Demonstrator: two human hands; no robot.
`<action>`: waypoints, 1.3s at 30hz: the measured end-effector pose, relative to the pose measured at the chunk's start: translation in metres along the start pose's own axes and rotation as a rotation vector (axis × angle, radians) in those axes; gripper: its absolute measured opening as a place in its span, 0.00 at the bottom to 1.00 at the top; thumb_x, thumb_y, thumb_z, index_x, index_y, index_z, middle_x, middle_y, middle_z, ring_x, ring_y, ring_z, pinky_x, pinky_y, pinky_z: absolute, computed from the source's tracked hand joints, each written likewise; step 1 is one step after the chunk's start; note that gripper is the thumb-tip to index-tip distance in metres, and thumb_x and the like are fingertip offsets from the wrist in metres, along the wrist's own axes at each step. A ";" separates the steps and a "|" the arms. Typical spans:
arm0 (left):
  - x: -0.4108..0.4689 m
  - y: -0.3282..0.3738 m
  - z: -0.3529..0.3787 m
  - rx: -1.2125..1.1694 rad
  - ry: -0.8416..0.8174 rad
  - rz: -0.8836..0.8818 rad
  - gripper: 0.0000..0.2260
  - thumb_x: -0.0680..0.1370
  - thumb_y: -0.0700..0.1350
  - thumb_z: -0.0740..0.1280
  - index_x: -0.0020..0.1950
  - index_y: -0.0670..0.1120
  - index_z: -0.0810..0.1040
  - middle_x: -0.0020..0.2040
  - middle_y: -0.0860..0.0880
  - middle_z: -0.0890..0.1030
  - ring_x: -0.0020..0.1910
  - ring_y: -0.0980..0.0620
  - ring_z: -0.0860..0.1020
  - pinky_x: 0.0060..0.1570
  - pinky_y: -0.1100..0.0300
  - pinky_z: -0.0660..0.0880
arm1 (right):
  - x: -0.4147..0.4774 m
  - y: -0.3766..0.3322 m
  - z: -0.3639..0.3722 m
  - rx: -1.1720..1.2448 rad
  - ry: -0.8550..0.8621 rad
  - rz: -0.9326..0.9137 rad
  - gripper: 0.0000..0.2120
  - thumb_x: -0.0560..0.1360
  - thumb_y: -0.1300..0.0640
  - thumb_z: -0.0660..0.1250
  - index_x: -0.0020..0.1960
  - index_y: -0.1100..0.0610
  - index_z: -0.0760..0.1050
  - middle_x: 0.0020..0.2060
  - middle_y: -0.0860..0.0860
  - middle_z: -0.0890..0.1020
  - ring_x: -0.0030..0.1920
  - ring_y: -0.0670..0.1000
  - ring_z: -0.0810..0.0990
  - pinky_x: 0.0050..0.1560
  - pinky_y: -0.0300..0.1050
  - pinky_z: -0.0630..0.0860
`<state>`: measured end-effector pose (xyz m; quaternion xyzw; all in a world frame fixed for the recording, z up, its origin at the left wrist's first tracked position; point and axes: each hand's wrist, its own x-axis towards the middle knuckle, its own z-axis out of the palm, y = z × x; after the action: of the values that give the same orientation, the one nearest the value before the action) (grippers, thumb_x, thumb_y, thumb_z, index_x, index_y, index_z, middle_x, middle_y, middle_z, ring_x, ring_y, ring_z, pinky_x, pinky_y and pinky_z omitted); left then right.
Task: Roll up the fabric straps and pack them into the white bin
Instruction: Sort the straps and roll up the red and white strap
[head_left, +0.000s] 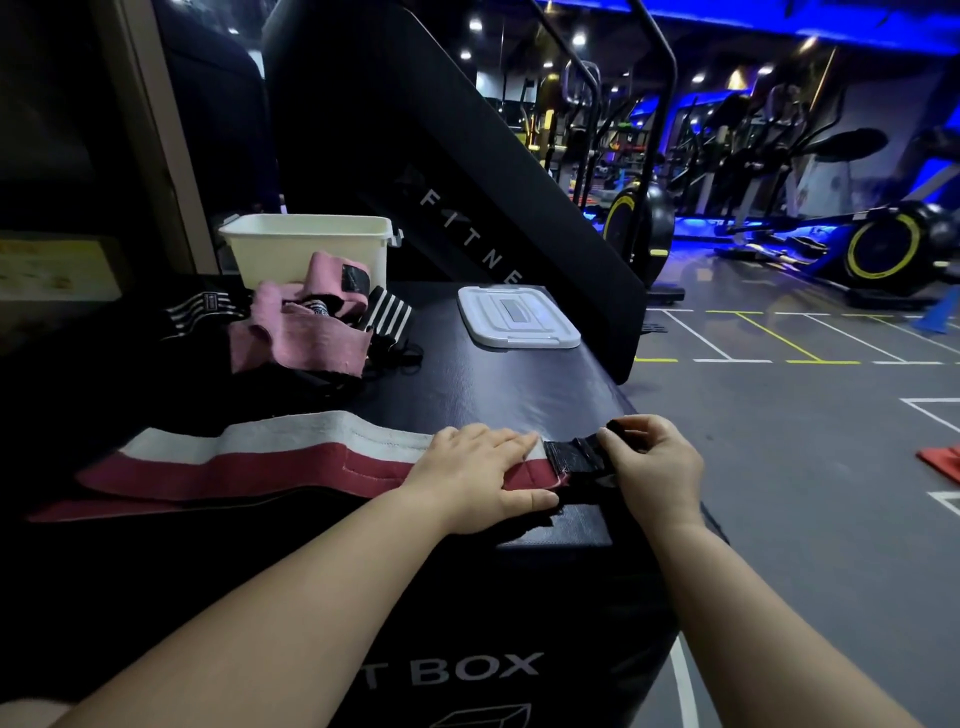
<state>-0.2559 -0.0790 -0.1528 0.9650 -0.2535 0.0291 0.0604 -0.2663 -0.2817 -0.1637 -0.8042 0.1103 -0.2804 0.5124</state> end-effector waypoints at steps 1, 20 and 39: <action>0.000 0.000 0.000 0.002 0.005 -0.001 0.36 0.73 0.74 0.51 0.78 0.59 0.54 0.75 0.59 0.62 0.73 0.52 0.60 0.70 0.50 0.55 | 0.001 0.000 0.000 -0.009 0.006 0.007 0.06 0.70 0.56 0.75 0.43 0.51 0.79 0.36 0.45 0.82 0.43 0.48 0.83 0.52 0.46 0.78; -0.009 0.000 -0.008 -0.010 -0.085 -0.018 0.40 0.75 0.72 0.54 0.80 0.52 0.48 0.79 0.53 0.56 0.77 0.49 0.53 0.74 0.52 0.50 | 0.000 -0.018 -0.003 -0.435 -0.350 0.064 0.29 0.63 0.35 0.76 0.58 0.45 0.70 0.50 0.43 0.78 0.51 0.49 0.77 0.51 0.45 0.71; -0.048 -0.052 -0.011 0.073 -0.078 -0.094 0.29 0.80 0.66 0.46 0.79 0.58 0.50 0.79 0.59 0.55 0.77 0.53 0.53 0.74 0.48 0.49 | -0.013 -0.055 0.016 -0.713 -0.210 -0.535 0.28 0.62 0.53 0.77 0.61 0.48 0.75 0.58 0.49 0.75 0.64 0.55 0.69 0.63 0.49 0.65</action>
<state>-0.2728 -0.0091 -0.1512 0.9778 -0.2087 -0.0022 0.0164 -0.2741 -0.2381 -0.1244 -0.9545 -0.0640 -0.2645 0.1217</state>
